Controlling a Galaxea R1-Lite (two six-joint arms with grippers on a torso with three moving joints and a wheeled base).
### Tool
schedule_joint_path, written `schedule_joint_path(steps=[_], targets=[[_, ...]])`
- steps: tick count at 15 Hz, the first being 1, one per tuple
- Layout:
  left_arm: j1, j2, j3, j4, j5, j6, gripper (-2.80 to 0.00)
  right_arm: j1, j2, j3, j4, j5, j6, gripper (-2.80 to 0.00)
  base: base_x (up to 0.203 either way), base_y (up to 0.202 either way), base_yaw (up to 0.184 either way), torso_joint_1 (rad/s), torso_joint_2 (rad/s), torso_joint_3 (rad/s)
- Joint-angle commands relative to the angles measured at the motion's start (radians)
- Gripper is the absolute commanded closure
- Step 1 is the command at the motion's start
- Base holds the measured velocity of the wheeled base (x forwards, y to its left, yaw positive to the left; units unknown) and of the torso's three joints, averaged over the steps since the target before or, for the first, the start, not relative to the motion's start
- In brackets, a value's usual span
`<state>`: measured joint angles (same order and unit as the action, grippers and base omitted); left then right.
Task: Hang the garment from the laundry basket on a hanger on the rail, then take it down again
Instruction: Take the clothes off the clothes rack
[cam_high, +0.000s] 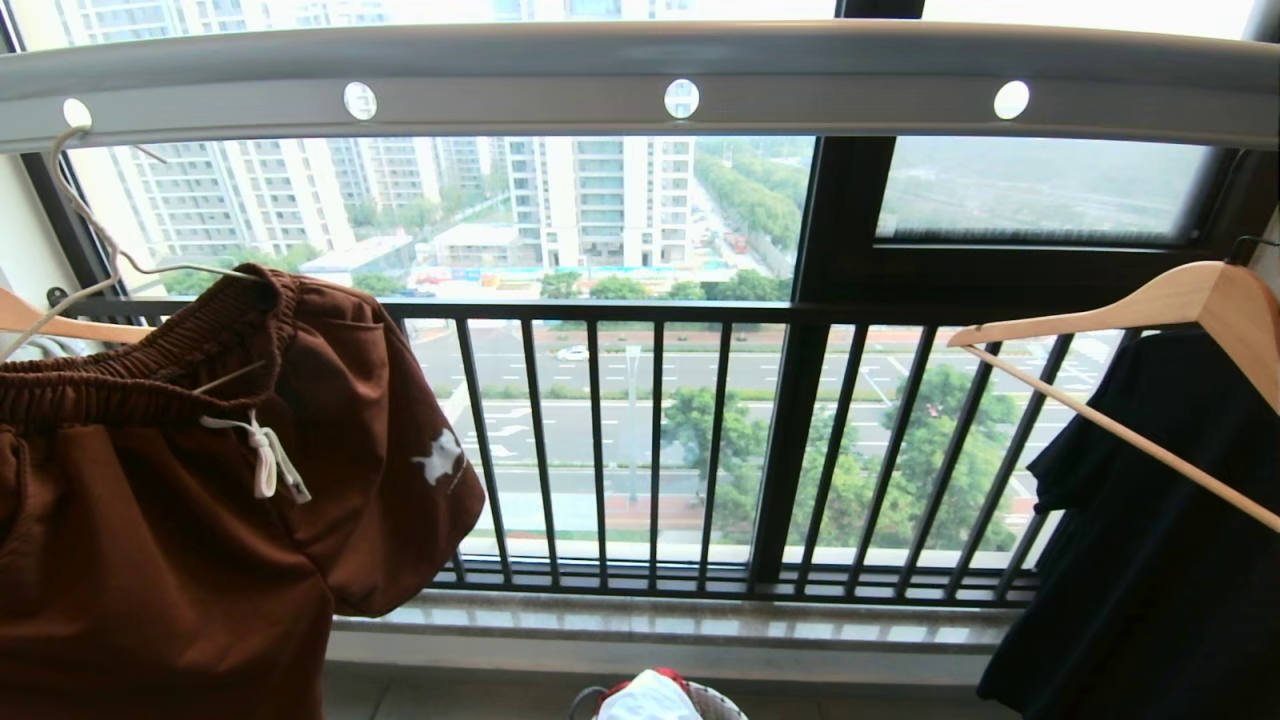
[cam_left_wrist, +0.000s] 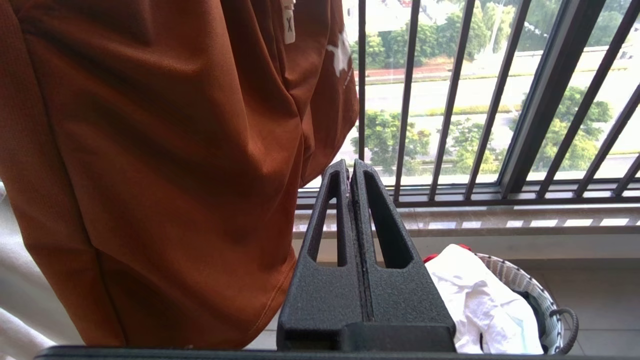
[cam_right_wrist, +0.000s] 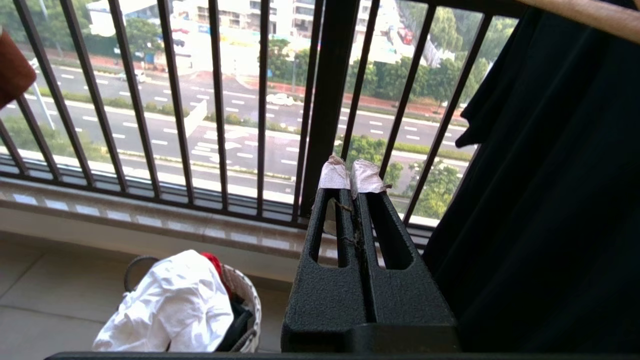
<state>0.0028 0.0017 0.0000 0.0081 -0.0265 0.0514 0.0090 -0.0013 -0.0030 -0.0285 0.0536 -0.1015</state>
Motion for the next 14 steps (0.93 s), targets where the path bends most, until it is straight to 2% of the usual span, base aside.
schedule_joint_path(steps=[1,5,8,14], targets=[[0.0,0.0,0.0,0.0,0.0,-0.001,0.0,0.0,0.001,0.001,0.046,-0.005,0.003,0.0,0.0,0.0,0.0,0.0,0.0,0.0],[0.0,-0.001,0.0,0.0,0.0,-0.002,0.0,0.0,0.001,0.002,0.037,-0.01,0.015,0.0,0.0,0.0,0.0,0.0,0.0,0.0],[0.0,-0.002,0.0,0.0,0.0,-0.007,0.0,0.002,0.001,0.002,0.038,-0.026,0.062,0.0,0.0,0.0,0.0,0.0,0.0,0.0],[0.0,-0.001,0.0,0.0,0.0,-0.007,0.0,0.002,0.001,0.002,0.036,-0.028,0.072,0.0,0.0,0.0,0.0,0.0,0.0,0.0]])
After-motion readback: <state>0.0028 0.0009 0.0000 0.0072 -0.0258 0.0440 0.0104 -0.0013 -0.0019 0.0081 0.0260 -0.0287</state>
